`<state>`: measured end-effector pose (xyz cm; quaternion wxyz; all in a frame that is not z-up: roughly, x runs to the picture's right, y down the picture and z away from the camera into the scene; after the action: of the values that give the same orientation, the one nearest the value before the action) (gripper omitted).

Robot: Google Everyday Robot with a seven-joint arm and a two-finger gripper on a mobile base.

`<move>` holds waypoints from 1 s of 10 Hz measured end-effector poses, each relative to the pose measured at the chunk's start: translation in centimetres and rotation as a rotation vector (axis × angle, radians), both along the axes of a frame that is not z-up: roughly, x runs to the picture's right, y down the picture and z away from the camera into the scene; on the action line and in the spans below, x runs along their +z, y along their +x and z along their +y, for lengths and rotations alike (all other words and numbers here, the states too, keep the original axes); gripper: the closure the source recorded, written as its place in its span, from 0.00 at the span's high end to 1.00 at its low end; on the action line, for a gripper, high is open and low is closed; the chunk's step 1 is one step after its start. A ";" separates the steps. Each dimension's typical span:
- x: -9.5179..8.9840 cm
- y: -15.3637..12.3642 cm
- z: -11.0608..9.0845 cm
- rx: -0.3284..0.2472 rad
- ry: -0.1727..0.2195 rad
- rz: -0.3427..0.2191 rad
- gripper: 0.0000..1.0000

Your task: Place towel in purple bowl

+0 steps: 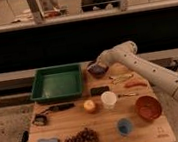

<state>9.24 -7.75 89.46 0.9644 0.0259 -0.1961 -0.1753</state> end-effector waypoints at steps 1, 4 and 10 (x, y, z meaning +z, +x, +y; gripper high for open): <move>-0.1 -0.2 0.0 -0.002 -0.001 -0.005 0.80; -0.2 -0.2 0.1 0.002 -0.005 -0.015 0.80; -2.6 2.9 -1.6 0.033 0.024 0.041 0.80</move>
<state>12.16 -9.38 86.89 0.9707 0.0369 -0.1736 -0.1620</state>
